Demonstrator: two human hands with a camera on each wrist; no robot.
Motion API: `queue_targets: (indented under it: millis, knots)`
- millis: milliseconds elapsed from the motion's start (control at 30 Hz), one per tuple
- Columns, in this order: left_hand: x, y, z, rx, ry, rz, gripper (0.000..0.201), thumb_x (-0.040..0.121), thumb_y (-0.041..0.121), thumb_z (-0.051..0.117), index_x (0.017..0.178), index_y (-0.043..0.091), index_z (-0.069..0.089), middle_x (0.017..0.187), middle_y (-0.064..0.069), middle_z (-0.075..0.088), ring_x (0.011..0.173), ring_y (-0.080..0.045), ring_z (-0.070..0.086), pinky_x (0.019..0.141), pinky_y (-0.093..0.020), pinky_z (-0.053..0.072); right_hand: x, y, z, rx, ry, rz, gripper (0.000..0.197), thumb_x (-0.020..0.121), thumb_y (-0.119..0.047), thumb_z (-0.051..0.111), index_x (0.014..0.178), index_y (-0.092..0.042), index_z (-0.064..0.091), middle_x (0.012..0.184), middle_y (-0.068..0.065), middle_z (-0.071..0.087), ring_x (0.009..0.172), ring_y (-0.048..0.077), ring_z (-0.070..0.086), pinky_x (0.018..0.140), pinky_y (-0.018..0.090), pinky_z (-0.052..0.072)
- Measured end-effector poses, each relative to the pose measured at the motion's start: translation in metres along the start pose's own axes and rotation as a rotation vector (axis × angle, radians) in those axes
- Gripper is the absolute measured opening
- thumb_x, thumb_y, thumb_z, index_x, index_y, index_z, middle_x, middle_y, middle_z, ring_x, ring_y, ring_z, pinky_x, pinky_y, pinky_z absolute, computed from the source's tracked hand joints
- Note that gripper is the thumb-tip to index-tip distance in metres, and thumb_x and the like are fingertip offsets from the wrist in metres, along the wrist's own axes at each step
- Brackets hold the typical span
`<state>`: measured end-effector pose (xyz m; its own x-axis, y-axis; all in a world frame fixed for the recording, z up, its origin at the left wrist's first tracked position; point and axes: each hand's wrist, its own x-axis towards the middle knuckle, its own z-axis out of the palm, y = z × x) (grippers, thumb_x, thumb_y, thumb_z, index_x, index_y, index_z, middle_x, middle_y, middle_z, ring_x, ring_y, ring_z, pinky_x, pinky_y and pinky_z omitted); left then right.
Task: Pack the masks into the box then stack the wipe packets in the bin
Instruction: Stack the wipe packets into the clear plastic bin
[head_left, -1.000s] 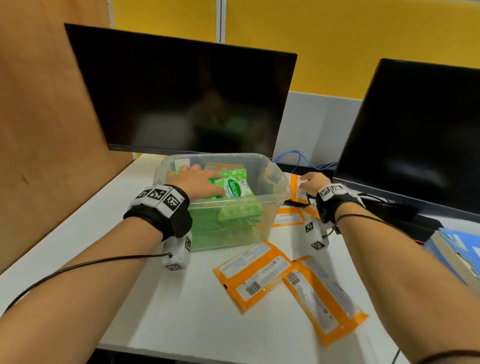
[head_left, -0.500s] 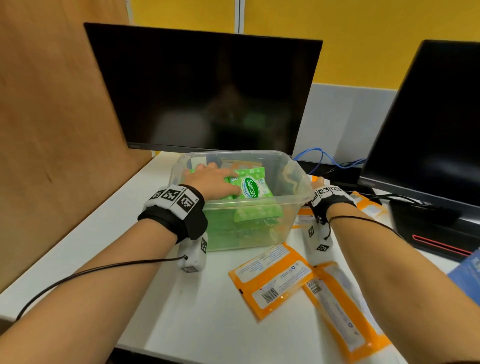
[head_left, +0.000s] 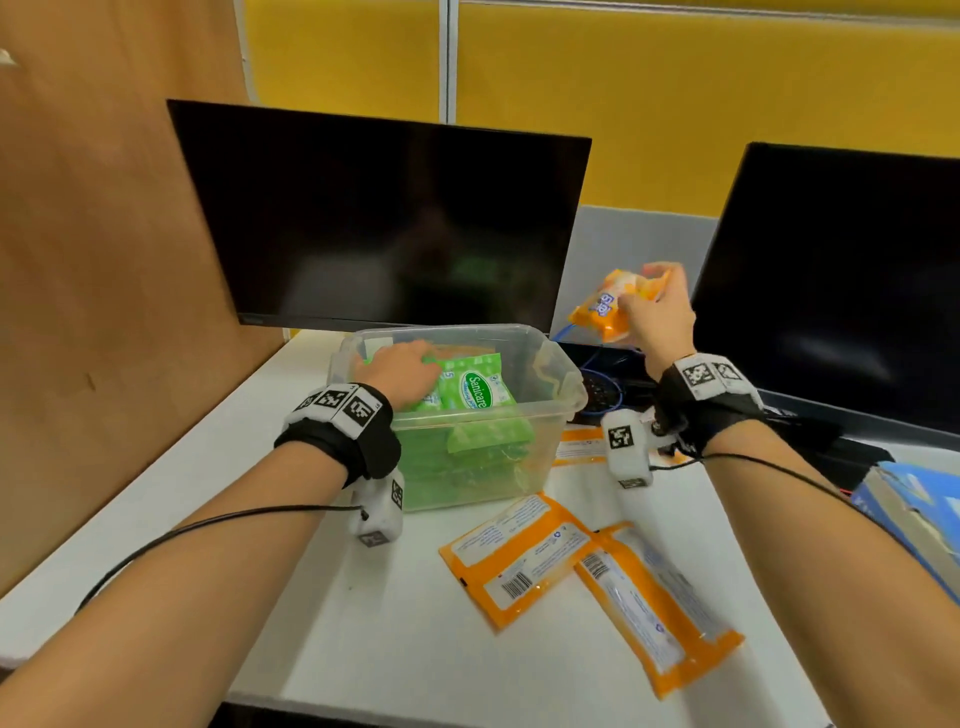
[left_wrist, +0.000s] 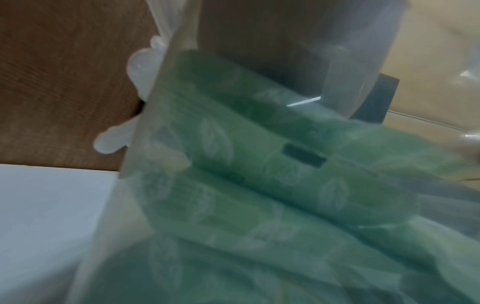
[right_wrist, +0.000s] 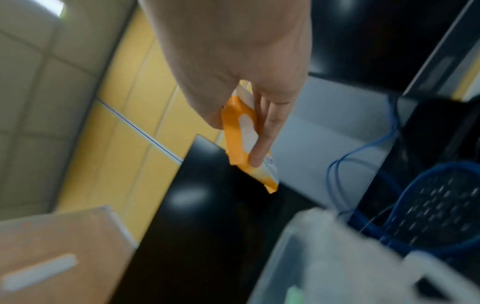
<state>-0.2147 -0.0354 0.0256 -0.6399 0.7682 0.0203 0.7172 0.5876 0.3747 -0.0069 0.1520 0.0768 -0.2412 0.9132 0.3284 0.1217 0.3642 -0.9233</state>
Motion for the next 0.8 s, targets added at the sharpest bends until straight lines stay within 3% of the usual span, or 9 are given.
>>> queue_targets:
  millis: [133, 200, 267, 333, 433, 500, 600, 700, 800]
  knots:
    - [0.000, 0.000, 0.001, -0.228, 0.124, 0.087, 0.047, 0.095, 0.039, 0.036, 0.142, 0.030, 0.036, 0.143, -0.006, 0.047, 0.127, -0.028, 0.047, 0.111, -0.052, 0.029, -0.028, -0.038, 0.021, 0.432, -0.237, 0.071, 0.022, 0.085, -0.002, 0.057, 0.094, -0.020, 0.047, 0.101, 0.011, 0.059, 0.091, 0.028, 0.066, 0.072, 0.048, 0.059]
    - [-0.002, 0.002, 0.000, -0.283, 0.152, 0.158, 0.053, 0.094, 0.048, 0.037, 0.145, 0.036, 0.029, 0.147, -0.004, 0.042, 0.131, -0.026, 0.044, 0.110, -0.056, 0.028, -0.051, -0.040, 0.038, 0.358, -0.373, 0.119, 0.018, 0.079, 0.001, 0.059, 0.072, -0.013, 0.050, 0.072, 0.010, 0.058, 0.067, 0.022, 0.065, 0.062, 0.042, 0.057]
    - [-0.003, 0.003, -0.001, -0.291, 0.123, 0.201, 0.062, 0.085, 0.061, 0.037, 0.143, 0.041, 0.030, 0.149, 0.001, 0.040, 0.134, -0.023, 0.041, 0.112, -0.057, 0.024, -0.068, -0.032, 0.055, 0.002, -0.580, 0.097, 0.024, 0.075, -0.004, 0.064, 0.057, -0.012, 0.050, 0.056, 0.006, 0.053, 0.057, 0.020, 0.059, 0.062, 0.034, 0.053]
    - [-0.005, 0.005, 0.000, -0.204, 0.027, 0.205, 0.074, 0.072, 0.076, 0.035, 0.138, 0.043, 0.041, 0.147, 0.006, 0.043, 0.135, -0.021, 0.040, 0.113, -0.057, 0.020, -0.071, -0.026, 0.061, -0.531, -0.704, -0.048, 0.021, 0.080, -0.023, 0.069, 0.071, -0.014, 0.053, 0.067, 0.001, 0.054, 0.067, 0.018, 0.056, 0.067, 0.031, 0.047]
    - [-0.003, 0.006, 0.000, -0.022, -0.026, 0.167, 0.056, 0.081, 0.066, 0.047, 0.132, 0.041, 0.051, 0.145, 0.006, 0.045, 0.136, -0.023, 0.038, 0.114, -0.056, 0.013, -0.069, -0.034, 0.060, -0.954, -0.786, -0.182, 0.041, 0.083, -0.052, 0.062, 0.094, -0.013, 0.056, 0.086, -0.001, 0.055, 0.081, 0.017, 0.053, 0.068, 0.027, 0.039]
    - [0.001, 0.003, 0.002, 0.006, -0.005, 0.175, 0.061, 0.076, 0.062, 0.050, 0.134, 0.041, 0.048, 0.145, 0.003, 0.045, 0.135, -0.024, 0.038, 0.113, -0.056, 0.018, -0.070, -0.029, 0.066, -1.026, -0.827, -0.146, 0.053, 0.081, -0.062, 0.059, 0.098, -0.013, 0.057, 0.089, -0.001, 0.057, 0.081, 0.018, 0.054, 0.069, 0.028, 0.041]
    - [0.000, 0.004, 0.000, 0.020, -0.007, 0.197, 0.057, 0.083, 0.050, 0.053, 0.138, 0.040, 0.041, 0.148, 0.004, 0.041, 0.136, -0.025, 0.037, 0.113, -0.057, 0.019, -0.066, -0.020, 0.081, -1.128, -0.816, -0.080, 0.089, 0.078, -0.067, 0.057, 0.138, -0.005, 0.034, 0.130, 0.012, 0.053, 0.118, 0.032, 0.052, 0.095, 0.042, 0.042]
    - [-0.004, 0.007, 0.000, 0.078, -0.026, 0.213, 0.057, 0.086, 0.052, 0.054, 0.139, 0.044, 0.039, 0.147, 0.005, 0.041, 0.135, -0.025, 0.036, 0.111, -0.059, 0.016, -0.057, -0.025, 0.081, -1.209, -0.822, -0.059, 0.108, 0.067, -0.079, 0.057, 0.147, -0.017, 0.020, 0.142, 0.005, 0.043, 0.129, 0.031, 0.045, 0.101, 0.043, 0.041]
    - [-0.007, 0.009, -0.002, 0.070, 0.010, 0.252, 0.057, 0.085, 0.050, 0.057, 0.139, 0.046, 0.037, 0.147, 0.006, 0.039, 0.138, -0.027, 0.029, 0.111, -0.060, 0.015, -0.059, -0.026, 0.084, -0.920, -0.917, -0.030, 0.110, 0.069, -0.066, 0.069, 0.150, -0.034, 0.001, 0.154, 0.004, 0.029, 0.139, 0.030, 0.033, 0.113, 0.045, 0.030]
